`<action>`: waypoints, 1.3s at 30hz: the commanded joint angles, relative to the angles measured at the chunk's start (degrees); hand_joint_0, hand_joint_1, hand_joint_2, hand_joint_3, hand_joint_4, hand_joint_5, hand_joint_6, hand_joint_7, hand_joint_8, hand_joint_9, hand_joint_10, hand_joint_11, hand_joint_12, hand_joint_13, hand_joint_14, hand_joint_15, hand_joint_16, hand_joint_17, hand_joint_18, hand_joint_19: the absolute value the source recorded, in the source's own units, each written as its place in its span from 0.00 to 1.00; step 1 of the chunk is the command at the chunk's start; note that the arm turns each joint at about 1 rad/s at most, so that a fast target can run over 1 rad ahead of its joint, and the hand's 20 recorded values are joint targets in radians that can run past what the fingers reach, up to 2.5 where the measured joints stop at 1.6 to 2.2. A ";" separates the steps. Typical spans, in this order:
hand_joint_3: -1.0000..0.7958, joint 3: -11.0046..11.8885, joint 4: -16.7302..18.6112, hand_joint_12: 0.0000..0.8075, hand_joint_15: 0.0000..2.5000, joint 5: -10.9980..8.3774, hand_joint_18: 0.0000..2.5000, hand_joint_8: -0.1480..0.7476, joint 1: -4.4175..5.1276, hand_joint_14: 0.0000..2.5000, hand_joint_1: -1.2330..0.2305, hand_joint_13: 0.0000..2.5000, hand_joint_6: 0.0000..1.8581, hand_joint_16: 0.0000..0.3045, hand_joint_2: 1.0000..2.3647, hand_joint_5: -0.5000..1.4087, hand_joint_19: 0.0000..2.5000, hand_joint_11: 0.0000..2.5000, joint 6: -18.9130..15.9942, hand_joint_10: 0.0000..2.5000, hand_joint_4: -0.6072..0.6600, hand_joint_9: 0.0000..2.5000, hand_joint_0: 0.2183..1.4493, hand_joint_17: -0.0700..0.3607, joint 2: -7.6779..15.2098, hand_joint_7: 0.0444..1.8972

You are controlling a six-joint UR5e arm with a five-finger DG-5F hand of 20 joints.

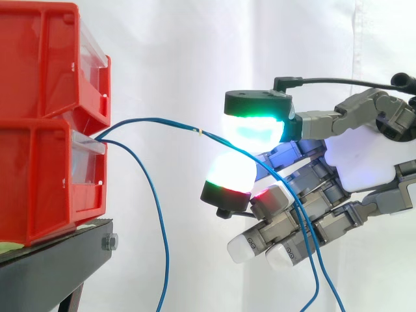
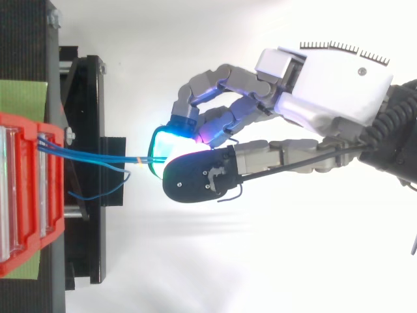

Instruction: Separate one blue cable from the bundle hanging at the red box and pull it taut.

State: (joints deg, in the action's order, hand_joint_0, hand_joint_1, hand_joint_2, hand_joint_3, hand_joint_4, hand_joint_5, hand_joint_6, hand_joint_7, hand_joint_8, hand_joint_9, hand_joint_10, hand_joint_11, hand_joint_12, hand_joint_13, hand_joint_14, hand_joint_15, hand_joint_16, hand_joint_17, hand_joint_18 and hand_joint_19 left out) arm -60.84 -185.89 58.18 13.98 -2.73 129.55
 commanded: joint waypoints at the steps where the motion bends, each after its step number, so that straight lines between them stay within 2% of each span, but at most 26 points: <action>1: 0.31 0.01 0.00 0.28 0.16 0.00 0.23 0.47 0.00 0.01 0.45 0.25 0.46 0.11 0.00 0.13 0.18 0.60 0.01 0.00 0.60 0.39 0.36 0.33 0.00 0.46; 8: 0.36 0.01 0.00 0.28 0.16 0.00 0.23 0.48 -0.09 0.01 0.40 0.24 0.47 0.11 0.01 0.13 0.19 0.60 0.01 0.00 0.59 0.39 0.38 0.33 0.00 0.47; 11: 0.35 0.01 0.00 0.29 0.16 0.00 0.23 0.47 -0.18 0.01 0.35 0.24 0.47 0.11 0.01 0.13 0.18 0.60 0.01 0.00 0.58 0.38 0.41 0.33 0.00 0.46; 19: 0.28 0.01 0.00 0.30 0.16 0.09 0.23 0.47 -0.53 0.01 0.28 0.24 0.47 0.11 0.00 0.14 0.18 0.59 0.09 0.00 0.57 0.37 0.47 0.34 0.00 0.45; 24: 0.28 0.37 -0.61 0.31 0.16 0.18 0.24 0.47 -0.70 0.01 0.28 0.25 0.47 0.12 0.00 0.14 0.17 0.56 0.27 0.00 0.58 0.37 0.45 0.35 0.00 0.47; 29: 0.28 0.81 -1.32 0.32 0.16 0.35 0.23 0.47 -0.97 0.01 0.30 0.24 0.47 0.12 0.00 0.13 0.18 0.55 0.89 0.00 0.59 0.36 0.34 0.35 0.00 0.47; 32: 0.28 0.89 -1.32 0.33 0.16 0.35 0.23 0.49 -1.06 0.01 0.34 0.23 0.47 0.12 0.00 0.13 0.19 0.55 1.06 0.00 0.61 0.36 0.28 0.36 0.00 0.46; 35: 0.28 1.16 -1.40 0.34 0.16 0.35 0.24 0.49 -1.06 0.01 0.38 0.23 0.47 0.13 0.00 0.13 0.19 0.55 1.06 0.00 0.62 0.36 0.27 0.36 0.00 0.46; 39: 0.28 1.33 -1.93 0.33 0.15 0.35 0.23 0.48 -1.14 0.01 0.43 0.22 0.46 0.12 0.00 0.13 0.20 0.54 1.24 0.00 0.61 0.35 0.33 0.35 -0.09 0.46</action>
State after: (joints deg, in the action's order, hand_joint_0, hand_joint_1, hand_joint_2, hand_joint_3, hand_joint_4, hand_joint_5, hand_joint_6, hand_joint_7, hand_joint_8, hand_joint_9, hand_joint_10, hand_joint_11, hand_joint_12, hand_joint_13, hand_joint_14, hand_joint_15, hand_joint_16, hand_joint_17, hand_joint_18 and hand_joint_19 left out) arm -59.63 -187.53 58.53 12.89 -1.60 129.54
